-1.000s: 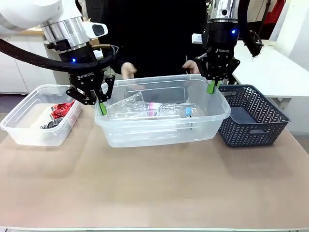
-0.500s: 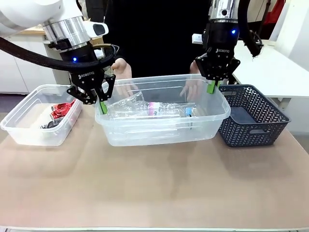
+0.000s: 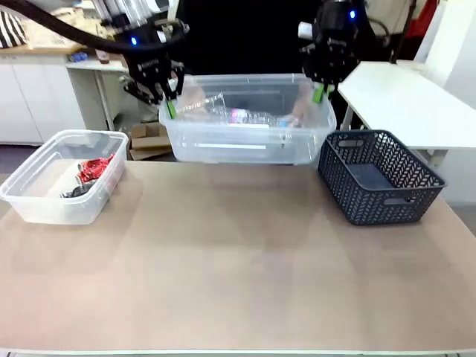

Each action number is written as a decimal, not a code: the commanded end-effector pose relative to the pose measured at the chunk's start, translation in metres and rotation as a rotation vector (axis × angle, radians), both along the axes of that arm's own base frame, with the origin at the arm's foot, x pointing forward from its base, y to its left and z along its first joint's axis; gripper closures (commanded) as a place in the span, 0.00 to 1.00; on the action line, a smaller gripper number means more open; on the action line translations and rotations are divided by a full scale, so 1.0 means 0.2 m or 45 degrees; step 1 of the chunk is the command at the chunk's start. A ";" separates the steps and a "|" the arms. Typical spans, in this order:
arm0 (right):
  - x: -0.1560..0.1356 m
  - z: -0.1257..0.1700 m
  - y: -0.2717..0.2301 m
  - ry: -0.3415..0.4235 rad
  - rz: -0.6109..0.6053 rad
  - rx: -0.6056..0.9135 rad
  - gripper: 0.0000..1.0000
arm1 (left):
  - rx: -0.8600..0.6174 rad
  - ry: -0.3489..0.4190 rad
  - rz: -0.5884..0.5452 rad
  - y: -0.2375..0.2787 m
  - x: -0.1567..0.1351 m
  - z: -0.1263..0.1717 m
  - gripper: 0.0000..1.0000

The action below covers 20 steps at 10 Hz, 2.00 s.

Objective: Sort the waste into each basket.
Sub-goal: Offer the picked Organizing box to the human, then release the Organizing box you were holding.

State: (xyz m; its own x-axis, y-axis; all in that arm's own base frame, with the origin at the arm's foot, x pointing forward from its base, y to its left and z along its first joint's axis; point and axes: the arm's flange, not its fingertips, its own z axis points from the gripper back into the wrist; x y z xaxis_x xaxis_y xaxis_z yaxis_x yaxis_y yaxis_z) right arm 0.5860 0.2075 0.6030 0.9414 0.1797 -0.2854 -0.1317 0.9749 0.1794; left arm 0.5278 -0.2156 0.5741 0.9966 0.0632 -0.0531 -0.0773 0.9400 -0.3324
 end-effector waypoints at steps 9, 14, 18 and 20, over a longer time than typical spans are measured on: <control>0.14 -0.07 -0.04 0.028 -0.018 0.016 0.90 | 0.000 0.003 0.010 -0.01 0.06 -0.03 0.96; 0.14 -0.07 -0.04 0.028 -0.018 0.016 0.90 | 0.000 0.003 0.010 -0.01 0.06 -0.03 0.96; 0.08 -0.04 -0.05 -0.071 -0.054 0.022 0.36 | 0.012 0.021 -0.077 -0.08 0.05 0.01 0.37; 0.05 -0.03 -0.05 -0.094 -0.065 0.035 0.32 | 0.013 0.008 -0.059 -0.07 0.02 0.02 0.33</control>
State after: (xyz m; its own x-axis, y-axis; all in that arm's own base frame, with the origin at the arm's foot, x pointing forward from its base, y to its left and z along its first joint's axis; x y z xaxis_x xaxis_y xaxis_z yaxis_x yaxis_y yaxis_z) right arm 0.6141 0.1993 0.6073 0.9586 0.1571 -0.2376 -0.1088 0.9728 0.2045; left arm 0.5350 -0.2359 0.5738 0.9976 0.0231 -0.0651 -0.0432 0.9438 -0.3276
